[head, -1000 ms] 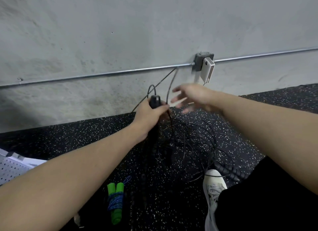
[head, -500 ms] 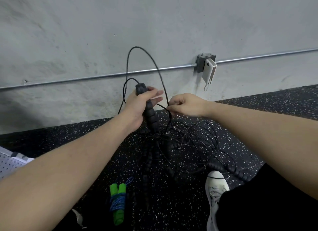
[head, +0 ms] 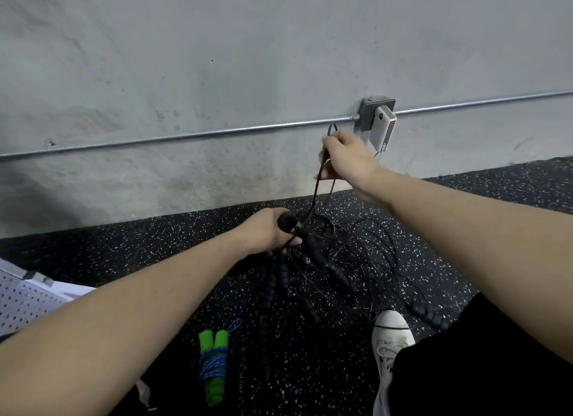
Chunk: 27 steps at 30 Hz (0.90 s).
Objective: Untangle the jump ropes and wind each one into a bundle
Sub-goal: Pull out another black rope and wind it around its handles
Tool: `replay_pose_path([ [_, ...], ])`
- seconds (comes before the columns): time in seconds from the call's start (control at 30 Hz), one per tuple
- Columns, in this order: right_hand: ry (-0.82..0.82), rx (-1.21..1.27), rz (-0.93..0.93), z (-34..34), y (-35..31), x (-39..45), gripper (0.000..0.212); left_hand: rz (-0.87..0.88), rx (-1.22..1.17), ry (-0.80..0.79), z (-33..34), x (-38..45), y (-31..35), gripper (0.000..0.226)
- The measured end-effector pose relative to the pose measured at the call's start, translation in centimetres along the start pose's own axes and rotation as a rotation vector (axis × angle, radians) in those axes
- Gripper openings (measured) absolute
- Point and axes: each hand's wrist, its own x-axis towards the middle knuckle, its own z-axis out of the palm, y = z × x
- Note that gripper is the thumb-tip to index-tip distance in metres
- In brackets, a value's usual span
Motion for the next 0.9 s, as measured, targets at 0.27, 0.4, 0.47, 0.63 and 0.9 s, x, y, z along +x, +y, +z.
replay_pose_path([
  [0.27,-0.186,0.458,0.002,0.6,-2.1,-1.1,0.017,0.199,-0.376,0.330,1.1,0.5,2.7,0.018],
  [0.4,-0.108,0.539,0.006,0.0,-2.2,-0.7,0.017,0.218,-0.365,0.322,1.2,0.2,3.3,0.021],
  [0.47,-0.054,0.503,0.008,-0.4,-2.0,-0.6,0.015,0.207,-0.391,0.322,1.1,0.2,3.4,0.017],
  [0.63,-0.256,0.003,0.149,-1.5,0.0,-0.7,0.031,0.172,-0.407,0.430,0.3,0.1,3.5,0.019],
  [0.9,-0.526,-0.706,-0.063,-1.8,3.2,-0.9,0.016,0.067,-0.613,0.365,0.5,-0.5,3.8,0.015],
])
